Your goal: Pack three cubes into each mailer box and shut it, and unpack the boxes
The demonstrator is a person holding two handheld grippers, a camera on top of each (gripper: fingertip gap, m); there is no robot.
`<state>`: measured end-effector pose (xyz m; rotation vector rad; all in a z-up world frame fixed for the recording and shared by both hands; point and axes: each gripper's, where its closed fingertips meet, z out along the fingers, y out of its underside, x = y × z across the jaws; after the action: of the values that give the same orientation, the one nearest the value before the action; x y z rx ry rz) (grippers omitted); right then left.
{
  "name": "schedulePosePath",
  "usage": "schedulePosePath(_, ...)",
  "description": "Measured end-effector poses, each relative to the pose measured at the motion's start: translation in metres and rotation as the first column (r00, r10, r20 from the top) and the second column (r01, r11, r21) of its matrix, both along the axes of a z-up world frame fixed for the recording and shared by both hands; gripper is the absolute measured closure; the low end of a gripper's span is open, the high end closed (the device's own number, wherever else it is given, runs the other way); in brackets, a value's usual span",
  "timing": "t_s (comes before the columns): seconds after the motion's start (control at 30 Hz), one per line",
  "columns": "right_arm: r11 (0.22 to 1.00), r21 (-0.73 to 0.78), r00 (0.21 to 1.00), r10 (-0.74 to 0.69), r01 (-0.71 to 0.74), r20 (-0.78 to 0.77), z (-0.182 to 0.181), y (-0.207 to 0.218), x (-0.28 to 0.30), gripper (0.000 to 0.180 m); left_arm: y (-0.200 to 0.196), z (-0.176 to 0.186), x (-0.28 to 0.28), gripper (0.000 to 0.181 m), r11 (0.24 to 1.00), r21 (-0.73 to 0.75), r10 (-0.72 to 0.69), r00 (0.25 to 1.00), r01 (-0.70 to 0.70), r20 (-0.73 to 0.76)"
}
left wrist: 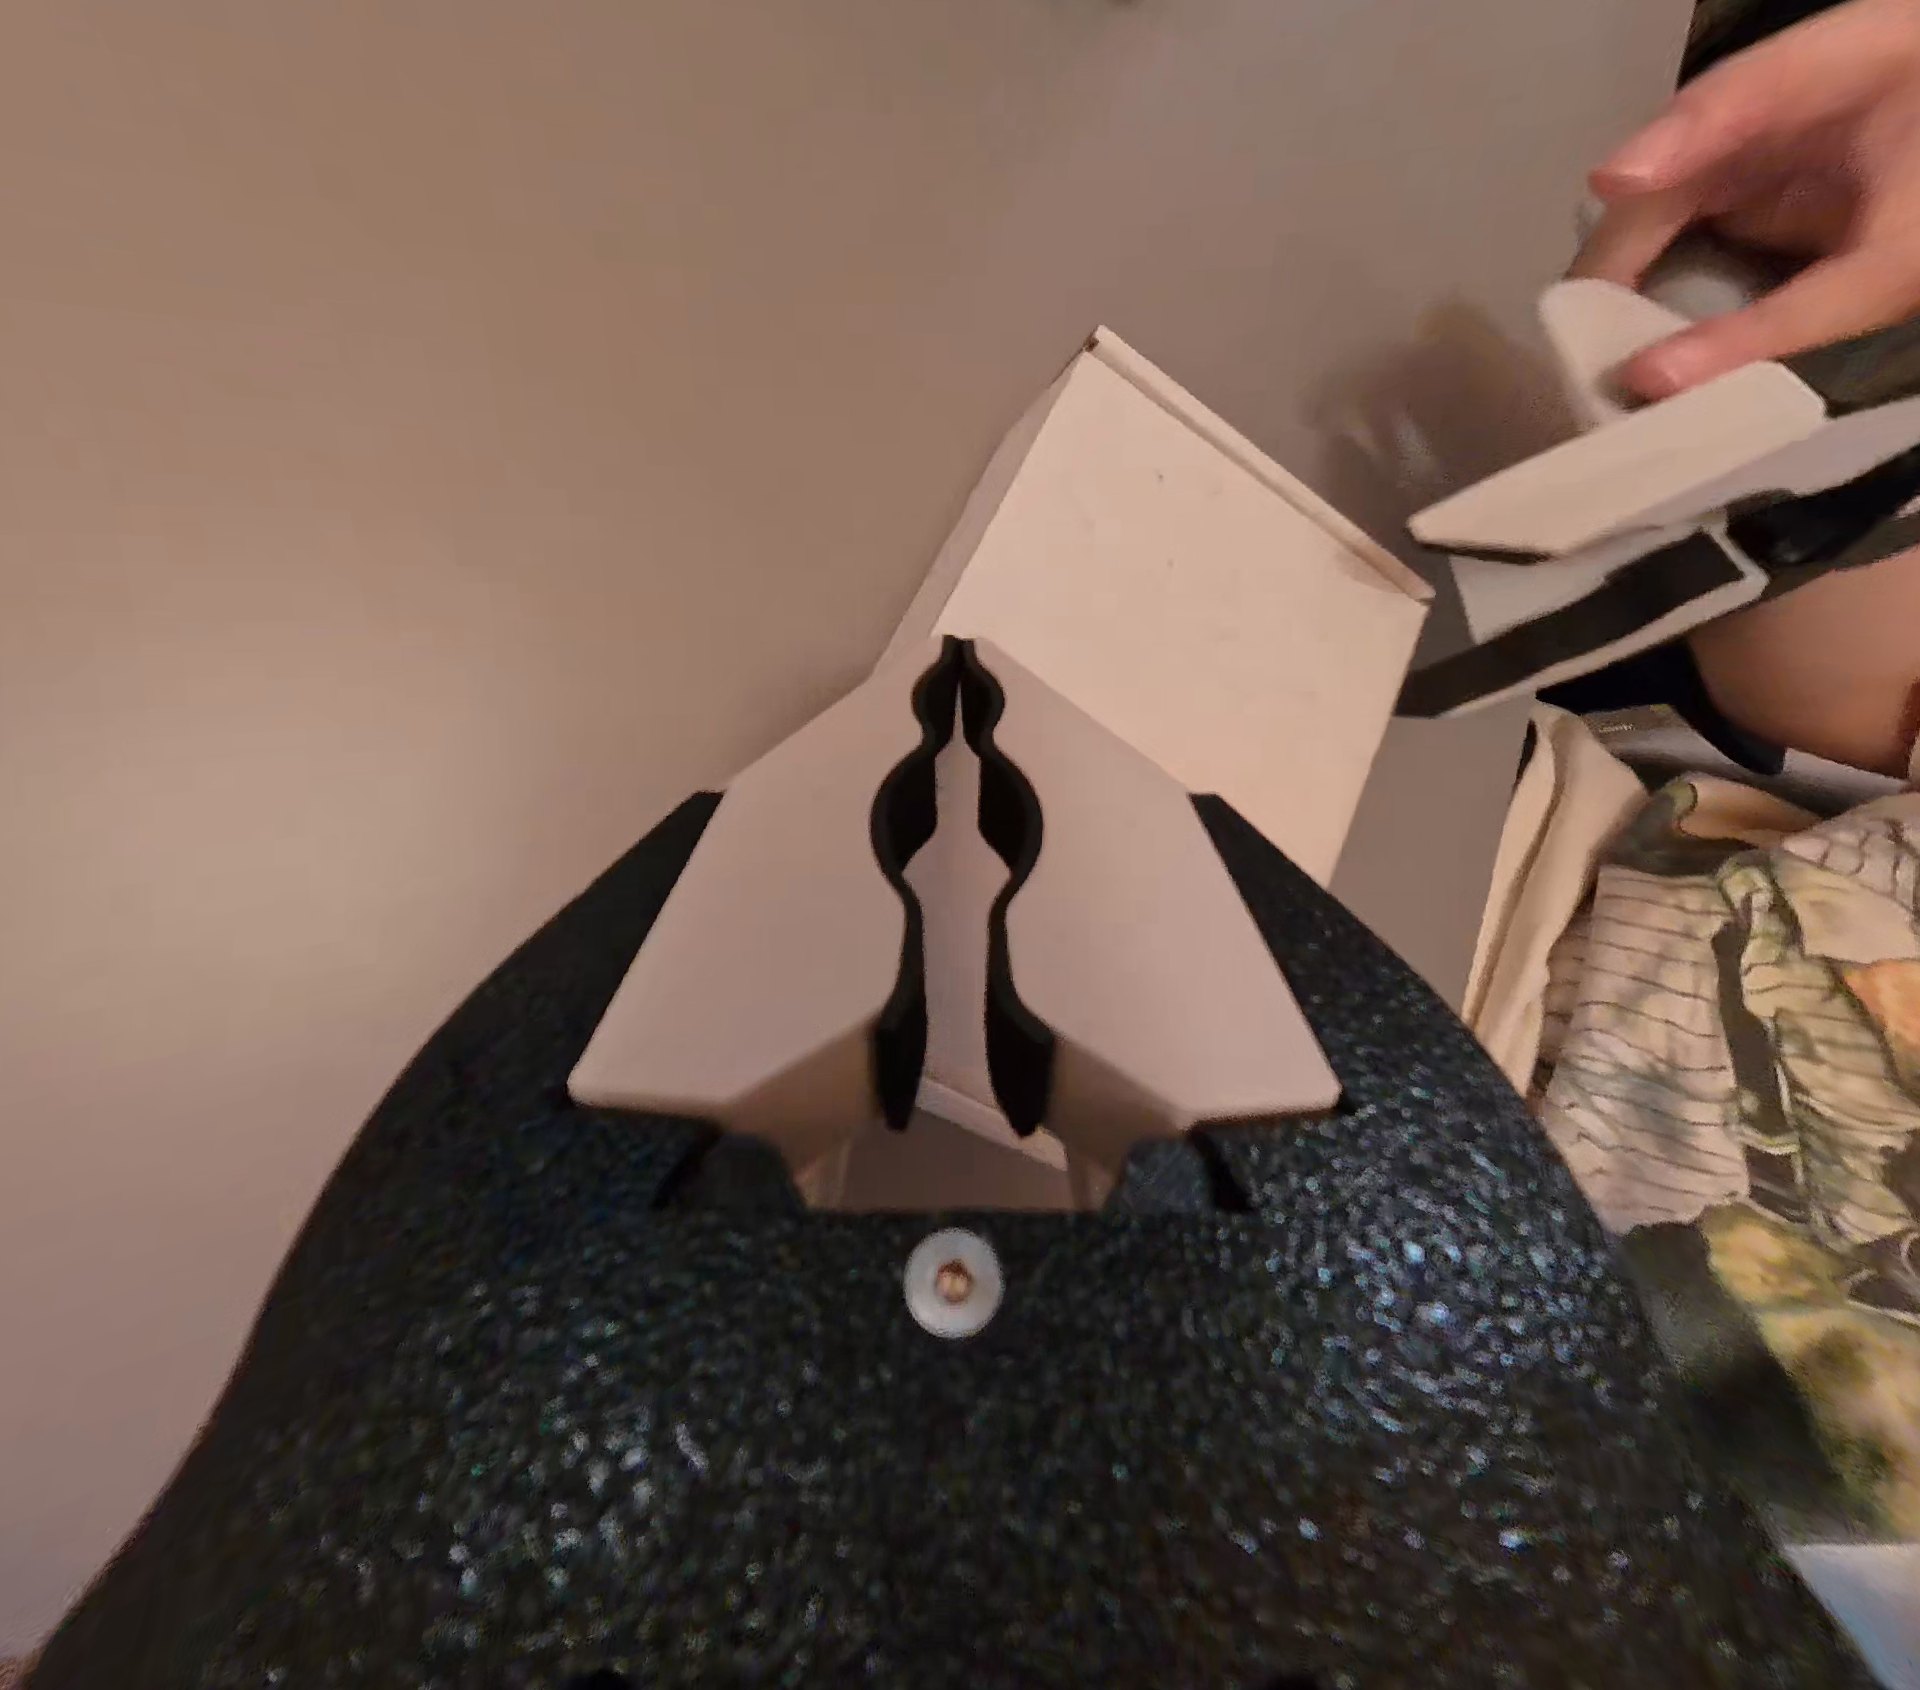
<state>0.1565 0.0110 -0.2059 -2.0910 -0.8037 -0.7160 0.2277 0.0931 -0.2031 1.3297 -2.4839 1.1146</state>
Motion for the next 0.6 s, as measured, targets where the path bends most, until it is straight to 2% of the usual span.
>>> schedulePosePath(0.1, 1.000, 0.009, 0.999, -0.012, 0.012, 0.036, -0.002, 0.007, 0.005, 0.082, 0.003, -0.001, 0.010, 0.181, 0.999, -0.001, 0.037, 0.999, -0.037, 0.018)
schedulePosePath(0.2, 0.998, 0.025, 0.986, -0.065, 0.061, 0.152, -0.003, 0.012, 0.023, 0.077, 0.004, -0.002, 0.014, 0.181, 0.999, -0.014, 0.041, 0.999, -0.041, 0.011)
schedulePosePath(0.3, 0.990, 0.093, 0.964, -0.125, 0.105, 0.235, -0.001, 0.023, 0.042, 0.089, 0.004, -0.002, 0.013, 0.181, 0.999, -0.019, 0.039, 0.999, -0.038, 0.017)
schedulePosePath(0.33, 0.992, 0.085, 0.964, -0.112, 0.094, 0.240, -0.005, 0.026, 0.042, 0.090, 0.004, -0.002, 0.014, 0.181, 0.999, -0.017, 0.041, 0.999, -0.040, 0.024)
schedulePosePath(0.37, 0.996, 0.068, 0.967, -0.080, 0.065, 0.241, -0.011, 0.027, 0.038, 0.105, 0.006, -0.002, 0.015, 0.181, 0.999, -0.006, 0.046, 0.998, -0.046, 0.038)
schedulePosePath(0.4, 0.996, 0.074, 0.964, -0.074, 0.057, 0.254, -0.012, 0.029, 0.038, 0.110, 0.008, -0.001, 0.016, 0.181, 0.999, 0.004, 0.050, 0.997, -0.050, 0.053)
schedulePosePath(0.43, 0.995, 0.086, 0.964, -0.078, 0.058, 0.253, -0.013, 0.030, 0.038, 0.110, 0.010, 0.000, 0.015, 0.181, 0.999, 0.013, 0.047, 0.996, -0.048, 0.077)
schedulePosePath(0.47, 0.994, 0.098, 0.969, -0.077, 0.055, 0.235, -0.011, 0.031, 0.037, 0.111, 0.011, 0.004, 0.016, 0.180, 0.999, 0.017, 0.042, 0.991, -0.044, 0.124)
schedulePosePath(0.53, 0.991, 0.119, 0.982, -0.076, 0.055, 0.174, -0.006, 0.031, 0.035, 0.112, 0.011, 0.028, 0.016, 0.158, 0.999, -0.009, 0.039, 0.961, -0.038, 0.273)
schedulePosePath(0.6, 0.989, 0.133, 0.994, -0.072, 0.060, 0.088, -0.001, 0.027, 0.034, 0.112, 0.014, 0.062, 0.008, 0.146, 0.999, -0.045, 0.029, 0.894, -0.010, 0.448)
